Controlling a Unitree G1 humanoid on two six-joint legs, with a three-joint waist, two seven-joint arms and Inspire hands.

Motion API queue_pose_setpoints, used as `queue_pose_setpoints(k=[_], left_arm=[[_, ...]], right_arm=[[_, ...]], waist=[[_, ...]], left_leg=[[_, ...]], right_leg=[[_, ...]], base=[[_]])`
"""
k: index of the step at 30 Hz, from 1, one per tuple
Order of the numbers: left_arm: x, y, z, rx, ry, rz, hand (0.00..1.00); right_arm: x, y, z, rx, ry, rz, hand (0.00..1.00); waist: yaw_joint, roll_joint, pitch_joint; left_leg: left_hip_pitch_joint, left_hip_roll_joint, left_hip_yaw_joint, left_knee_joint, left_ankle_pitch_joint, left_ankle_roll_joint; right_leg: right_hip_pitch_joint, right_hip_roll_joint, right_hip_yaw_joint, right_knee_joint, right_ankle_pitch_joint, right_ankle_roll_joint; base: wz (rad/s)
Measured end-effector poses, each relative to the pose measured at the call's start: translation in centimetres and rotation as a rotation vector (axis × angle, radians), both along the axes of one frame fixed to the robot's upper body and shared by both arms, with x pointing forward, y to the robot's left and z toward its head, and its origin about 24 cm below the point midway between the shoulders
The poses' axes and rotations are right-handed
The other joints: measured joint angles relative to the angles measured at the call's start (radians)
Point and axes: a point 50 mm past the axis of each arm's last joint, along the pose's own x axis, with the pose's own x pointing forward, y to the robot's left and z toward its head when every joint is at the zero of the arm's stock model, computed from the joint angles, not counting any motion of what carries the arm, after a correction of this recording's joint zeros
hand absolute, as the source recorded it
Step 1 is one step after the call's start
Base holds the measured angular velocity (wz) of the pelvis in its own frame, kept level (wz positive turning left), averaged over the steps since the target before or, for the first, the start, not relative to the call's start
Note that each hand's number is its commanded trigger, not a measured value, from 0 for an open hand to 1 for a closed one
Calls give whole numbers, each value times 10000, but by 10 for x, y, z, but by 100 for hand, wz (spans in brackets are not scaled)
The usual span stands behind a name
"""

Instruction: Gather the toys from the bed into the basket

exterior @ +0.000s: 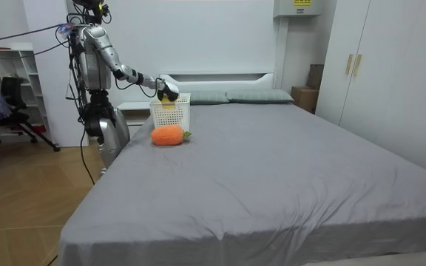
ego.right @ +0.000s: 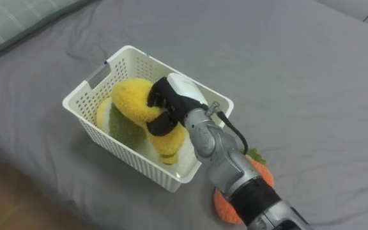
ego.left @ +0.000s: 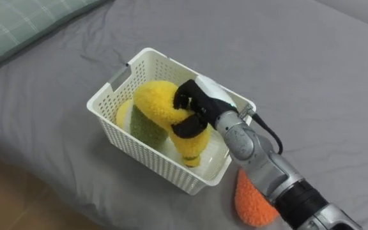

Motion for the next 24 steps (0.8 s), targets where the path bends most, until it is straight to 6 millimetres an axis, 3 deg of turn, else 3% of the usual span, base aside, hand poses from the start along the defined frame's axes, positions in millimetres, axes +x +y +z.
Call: queue_pose_setpoints(k=[6, 9, 13, 17, 24], left_arm=[[5, -4, 0, 70, -12, -471, 0], [8, -4, 0, 96, -47, -576, 0], [5, -4, -1, 101, 92, -567, 0], [4, -2, -1, 132, 151, -553, 0], [8, -2, -1, 108, 15, -499, 0]], right_arm=[[7, -5, -5, -37, 263, -320, 0], [10, -8, -4, -170, 227, -426, 0], [11, -14, -5, -276, 166, -510, 0], [15, -23, -1, -246, -35, -816, 0], [16, -22, 5, -234, -297, -732, 0]], waist=[[-14, 121, 80], [-12, 70, 41], [-33, 135, 88], [-79, 127, 81], [-96, 123, 79]], left_leg=[[-149, -2, -33, 42, -9, -6], [-365, 14, -28, 97, -7, -15], [-387, 21, 7, 86, -5, -19], [-526, 32, 21, 57, -3, -20], [-496, 33, 100, 73, -5, -17]], right_leg=[[-103, 8, -4, -7, 0, 0], [-335, 23, 8, 9, 16, -23], [-403, 26, 37, 1, 21, -31], [-546, 33, 56, -11, 21, -31], [-545, 17, 33, -24, 21, -30]], base=[[0], [0], [-2], [0], [0]])
